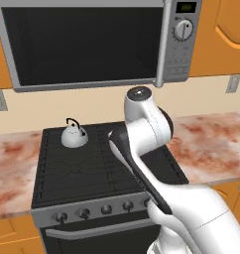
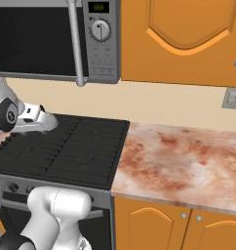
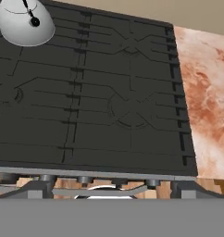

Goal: The kettle is done boiling. Turn off the stove, then wait for 300 timesteps before moving the kettle to the dining table.

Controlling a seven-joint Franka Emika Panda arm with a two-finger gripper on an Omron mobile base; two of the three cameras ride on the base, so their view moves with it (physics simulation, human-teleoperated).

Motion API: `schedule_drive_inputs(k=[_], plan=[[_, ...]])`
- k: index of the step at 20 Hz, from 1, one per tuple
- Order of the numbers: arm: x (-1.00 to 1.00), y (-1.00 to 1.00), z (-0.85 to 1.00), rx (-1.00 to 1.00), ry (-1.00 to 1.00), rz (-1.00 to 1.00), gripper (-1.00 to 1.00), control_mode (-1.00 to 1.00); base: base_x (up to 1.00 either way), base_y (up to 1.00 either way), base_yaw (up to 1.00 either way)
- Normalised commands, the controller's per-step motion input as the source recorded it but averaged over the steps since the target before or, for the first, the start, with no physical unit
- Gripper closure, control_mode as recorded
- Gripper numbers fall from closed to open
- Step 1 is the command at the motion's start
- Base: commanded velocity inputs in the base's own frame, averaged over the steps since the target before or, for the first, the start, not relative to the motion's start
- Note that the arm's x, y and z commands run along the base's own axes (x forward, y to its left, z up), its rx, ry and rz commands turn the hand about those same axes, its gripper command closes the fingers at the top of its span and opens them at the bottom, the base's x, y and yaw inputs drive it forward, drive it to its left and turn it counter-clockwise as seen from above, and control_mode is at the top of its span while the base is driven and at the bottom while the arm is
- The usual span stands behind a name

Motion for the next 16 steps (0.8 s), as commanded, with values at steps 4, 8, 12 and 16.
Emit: schedule_drive_inputs(k=[4, 8, 12, 16], plan=[[-0.31, 0.31, -0.16, -0.07, -0.07, 0.00, -1.00, -1.00, 0.00, 0.00, 0.00], [-0.38, 0.28, -0.12, -0.07, -0.09, 0.00, -1.00, -1.00, 0.00, 0.00, 0.00], [-0.42, 0.18, -0.12, -0.05, -0.10, 0.01, -1.00, -1.00, 0.00, 0.00, 0.00], [-0.40, 0.13, -0.11, -0.05, -0.07, 0.02, -1.00, -1.00, 0.00, 0.00, 0.00]])
